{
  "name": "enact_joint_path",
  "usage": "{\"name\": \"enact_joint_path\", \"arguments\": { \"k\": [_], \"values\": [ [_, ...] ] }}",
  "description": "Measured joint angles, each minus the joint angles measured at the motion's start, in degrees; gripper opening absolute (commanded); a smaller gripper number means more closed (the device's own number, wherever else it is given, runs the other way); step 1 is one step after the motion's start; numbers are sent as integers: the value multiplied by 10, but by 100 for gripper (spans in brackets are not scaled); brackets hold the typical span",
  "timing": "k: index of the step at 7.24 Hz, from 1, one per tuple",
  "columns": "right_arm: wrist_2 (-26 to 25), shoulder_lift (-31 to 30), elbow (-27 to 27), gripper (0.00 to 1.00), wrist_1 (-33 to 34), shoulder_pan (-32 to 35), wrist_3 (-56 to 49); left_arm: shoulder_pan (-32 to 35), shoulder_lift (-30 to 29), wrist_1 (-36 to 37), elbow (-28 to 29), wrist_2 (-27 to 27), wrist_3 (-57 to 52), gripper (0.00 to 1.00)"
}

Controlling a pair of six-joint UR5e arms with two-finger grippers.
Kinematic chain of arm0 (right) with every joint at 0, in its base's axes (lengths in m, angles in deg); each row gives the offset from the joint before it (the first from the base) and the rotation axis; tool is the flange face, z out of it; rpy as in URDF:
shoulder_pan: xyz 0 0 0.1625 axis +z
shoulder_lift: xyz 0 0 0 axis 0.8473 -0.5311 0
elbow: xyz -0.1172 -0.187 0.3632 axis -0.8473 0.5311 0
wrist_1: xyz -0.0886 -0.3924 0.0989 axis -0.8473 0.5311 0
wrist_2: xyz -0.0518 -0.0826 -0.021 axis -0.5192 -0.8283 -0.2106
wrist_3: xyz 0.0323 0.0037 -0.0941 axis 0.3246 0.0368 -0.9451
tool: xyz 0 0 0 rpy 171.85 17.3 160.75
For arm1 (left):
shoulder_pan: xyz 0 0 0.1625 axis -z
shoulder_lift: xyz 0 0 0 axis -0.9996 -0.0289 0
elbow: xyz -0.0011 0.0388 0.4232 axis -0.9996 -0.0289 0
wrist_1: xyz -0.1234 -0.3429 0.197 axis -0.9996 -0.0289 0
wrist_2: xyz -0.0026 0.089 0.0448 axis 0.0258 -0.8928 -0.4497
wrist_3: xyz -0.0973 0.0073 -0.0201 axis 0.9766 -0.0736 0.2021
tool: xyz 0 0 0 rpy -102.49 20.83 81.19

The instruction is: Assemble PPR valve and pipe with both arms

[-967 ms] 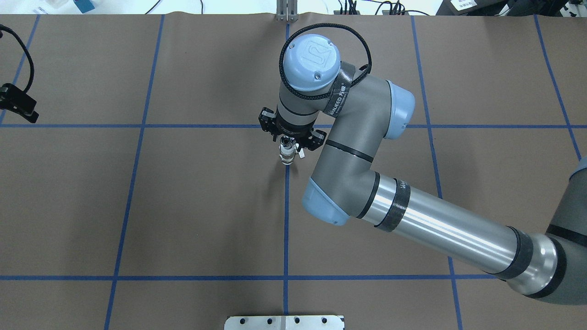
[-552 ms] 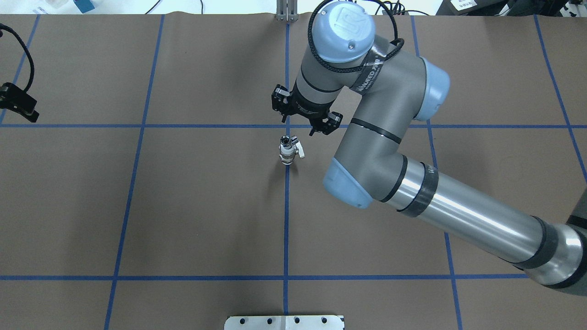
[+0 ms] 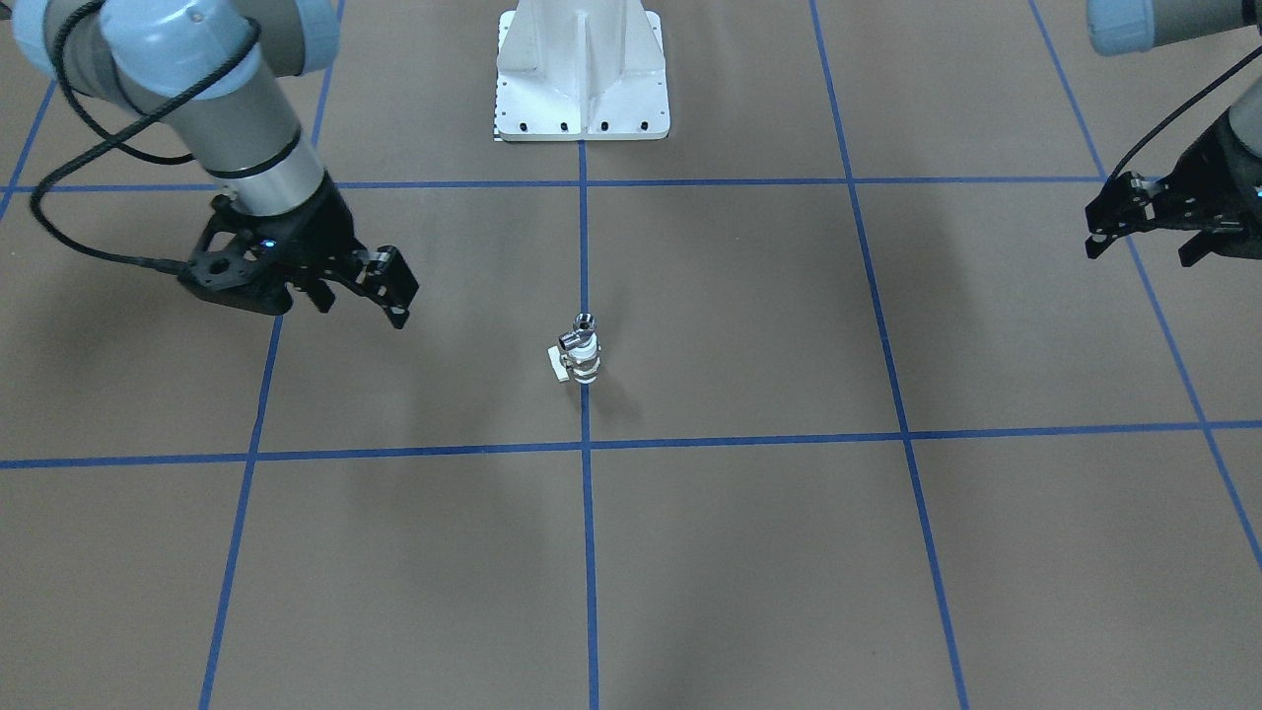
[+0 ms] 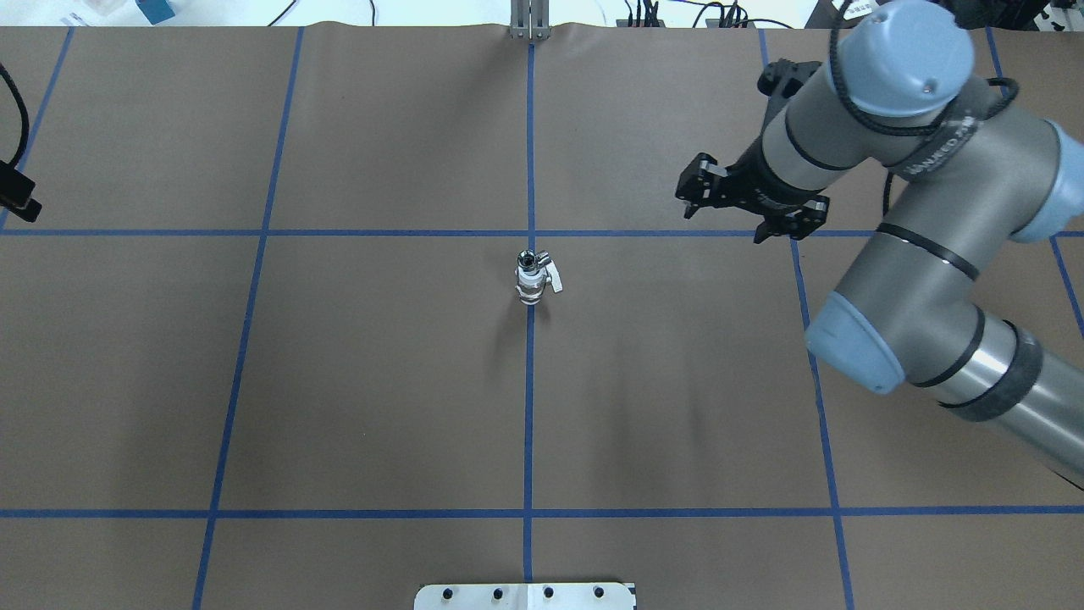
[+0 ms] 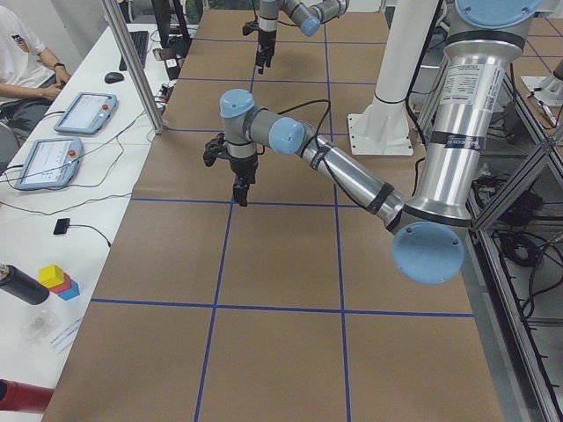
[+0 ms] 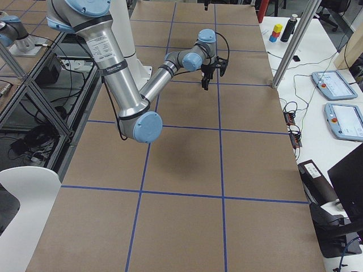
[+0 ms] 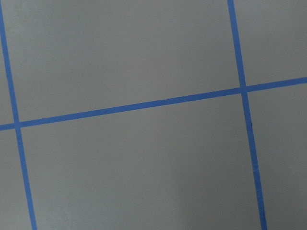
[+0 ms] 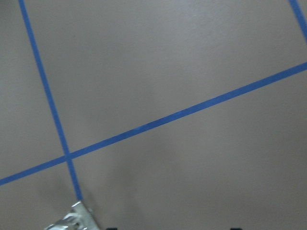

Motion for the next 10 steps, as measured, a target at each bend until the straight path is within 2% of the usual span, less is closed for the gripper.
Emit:
{"name": "enact_joint_path", "arguments": {
  "k": [3,6,8,10],
  "values": [
    [49,-145,-14,100,-4,138,-264,51,42,1,2,1,-101,100],
    [113,-222,29,100,-4,276,-506,76,76,-3,5,3,-146,100],
    [131,-240,45,100,-3,304,-565,87,90,-3,5,3,-161,100],
    [144,-247,46,100,-3,309,-573,88,92,-2,7,3,-160,100]
  ]
}}
